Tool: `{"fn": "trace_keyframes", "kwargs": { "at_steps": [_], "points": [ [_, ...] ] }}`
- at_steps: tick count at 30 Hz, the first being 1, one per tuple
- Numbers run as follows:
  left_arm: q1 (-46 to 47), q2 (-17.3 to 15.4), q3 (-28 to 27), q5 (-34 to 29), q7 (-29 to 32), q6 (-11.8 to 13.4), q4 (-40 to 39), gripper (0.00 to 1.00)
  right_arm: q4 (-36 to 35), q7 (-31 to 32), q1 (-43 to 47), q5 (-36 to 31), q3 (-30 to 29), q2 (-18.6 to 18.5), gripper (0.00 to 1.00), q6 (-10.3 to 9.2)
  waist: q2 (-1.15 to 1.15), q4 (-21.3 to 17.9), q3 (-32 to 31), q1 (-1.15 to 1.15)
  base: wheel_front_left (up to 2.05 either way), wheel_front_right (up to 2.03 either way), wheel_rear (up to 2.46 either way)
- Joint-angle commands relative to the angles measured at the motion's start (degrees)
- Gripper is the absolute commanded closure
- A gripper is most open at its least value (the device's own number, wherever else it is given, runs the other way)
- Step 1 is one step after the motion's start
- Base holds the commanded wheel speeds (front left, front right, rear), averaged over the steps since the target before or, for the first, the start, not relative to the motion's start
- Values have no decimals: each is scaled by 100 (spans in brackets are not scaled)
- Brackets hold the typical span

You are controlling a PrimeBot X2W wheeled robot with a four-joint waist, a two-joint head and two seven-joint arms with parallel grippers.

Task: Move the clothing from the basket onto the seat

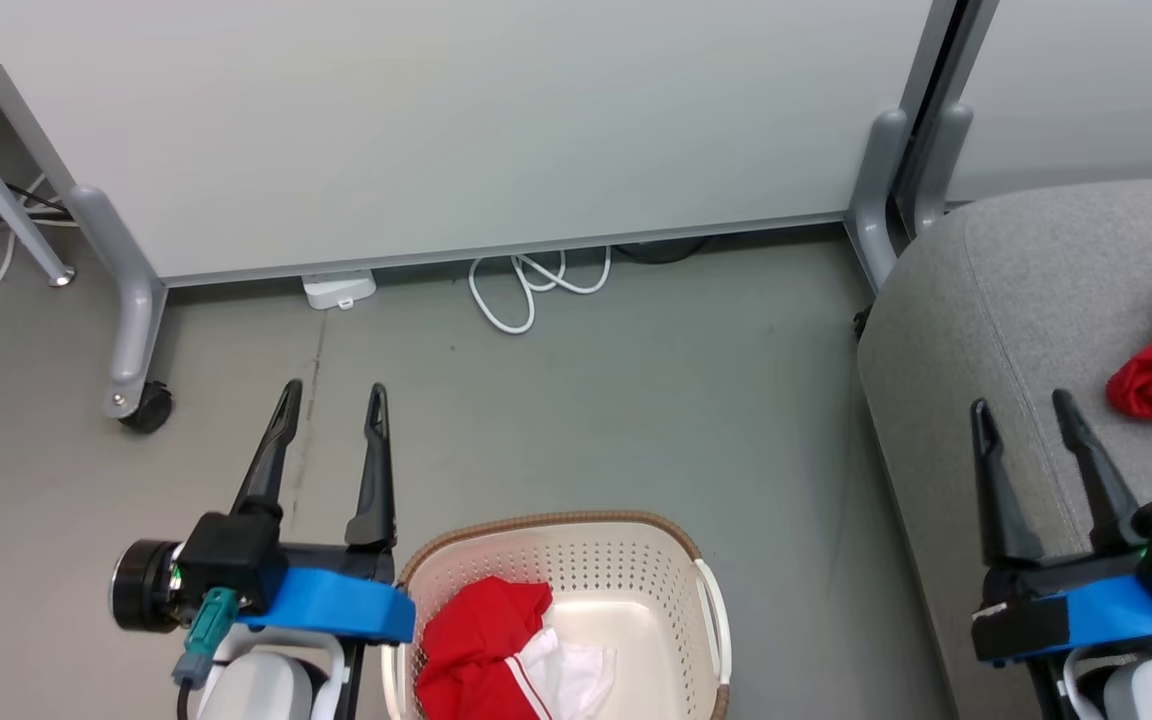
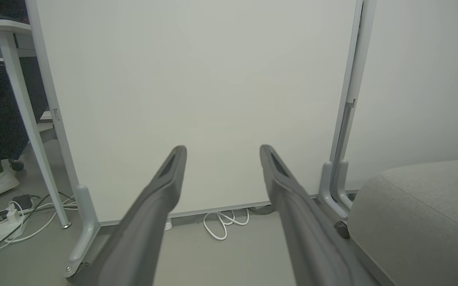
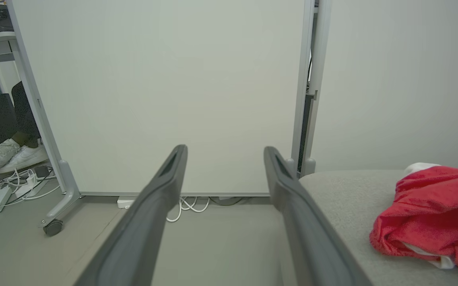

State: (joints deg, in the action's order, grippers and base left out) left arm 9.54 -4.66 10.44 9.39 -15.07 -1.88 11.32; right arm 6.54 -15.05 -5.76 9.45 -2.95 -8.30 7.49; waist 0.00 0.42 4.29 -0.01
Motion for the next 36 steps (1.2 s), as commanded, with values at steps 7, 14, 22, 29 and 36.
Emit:
{"fn": "trace_keyframes", "kwargs": {
  "at_steps": [7, 14, 22, 29, 36],
  "points": [
    [-419, 99, -442, -107, -16, -74, -53, 0, 220, -20, 259, -17, 165, 106, 0, 1, 0, 120, -232, 1, 0, 0, 0],
    [-642, 157, -624, -200, -16, -190, -27, 0, 455, -20, 386, -20, 310, 221, 0, 1, 0, 209, -346, 1, 0, 0, 0],
    [-694, 177, -719, -247, -16, -253, -2, 0, 558, -20, 447, -21, 347, 323, 0, 1, 0, 279, -378, 1, 0, 0, 0],
    [-671, 180, -697, -193, -16, -233, -23, 0, 546, -20, 434, -4, 362, 324, 0, 1, 0, 293, -346, 1, 0, 0, 0],
    [-621, 180, -640, -240, -16, -259, 43, 0, 538, -20, 435, 4, 379, 320, 0, 1, 0, 282, -328, 1, 0, 0, 0]
  ]
}}
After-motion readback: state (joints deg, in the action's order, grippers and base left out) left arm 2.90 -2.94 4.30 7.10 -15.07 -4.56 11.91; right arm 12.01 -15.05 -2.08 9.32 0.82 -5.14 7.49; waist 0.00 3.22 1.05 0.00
